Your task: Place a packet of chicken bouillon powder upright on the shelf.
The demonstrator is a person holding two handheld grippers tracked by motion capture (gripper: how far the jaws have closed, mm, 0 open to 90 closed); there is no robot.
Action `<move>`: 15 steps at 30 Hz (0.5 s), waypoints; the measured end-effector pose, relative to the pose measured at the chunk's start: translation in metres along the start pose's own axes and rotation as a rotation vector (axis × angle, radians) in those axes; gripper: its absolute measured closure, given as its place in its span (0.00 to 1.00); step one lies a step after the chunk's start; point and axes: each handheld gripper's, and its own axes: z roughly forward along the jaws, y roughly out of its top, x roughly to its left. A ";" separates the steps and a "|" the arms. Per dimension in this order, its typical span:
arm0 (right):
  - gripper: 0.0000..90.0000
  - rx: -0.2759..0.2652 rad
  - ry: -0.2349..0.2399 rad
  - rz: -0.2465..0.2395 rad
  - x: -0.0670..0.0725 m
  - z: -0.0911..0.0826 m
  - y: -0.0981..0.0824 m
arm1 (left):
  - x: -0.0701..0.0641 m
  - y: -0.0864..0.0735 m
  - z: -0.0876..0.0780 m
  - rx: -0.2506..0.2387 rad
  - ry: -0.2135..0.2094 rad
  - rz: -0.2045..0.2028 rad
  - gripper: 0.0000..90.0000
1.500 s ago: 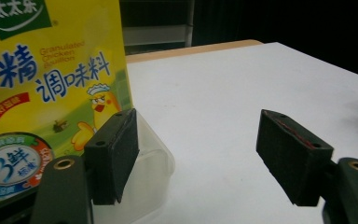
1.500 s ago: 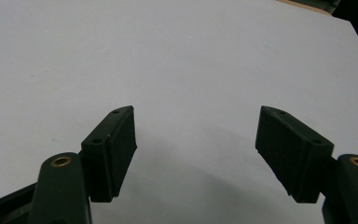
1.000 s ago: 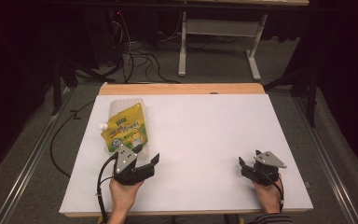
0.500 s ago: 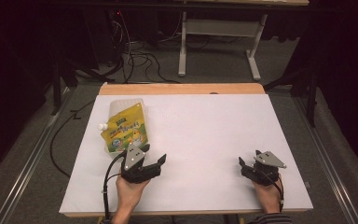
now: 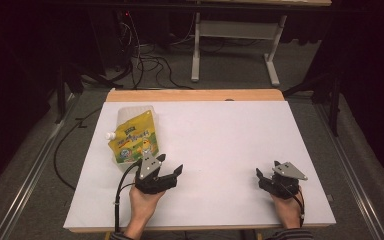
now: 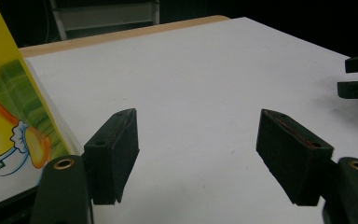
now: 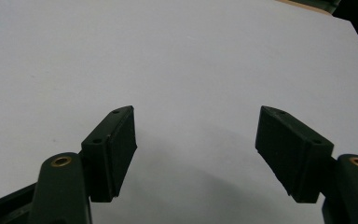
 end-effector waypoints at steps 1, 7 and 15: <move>0.33 0.000 0.000 0.000 0.000 0.000 0.000 | 0.000 0.000 0.000 0.000 0.000 0.000 0.33; 0.33 0.002 0.000 0.002 0.000 0.000 0.000 | -0.002 -0.001 0.006 0.002 -0.017 0.003 0.33; 0.33 0.003 0.001 0.003 0.000 0.000 0.000 | -0.005 -0.001 0.013 0.009 -0.035 0.005 0.33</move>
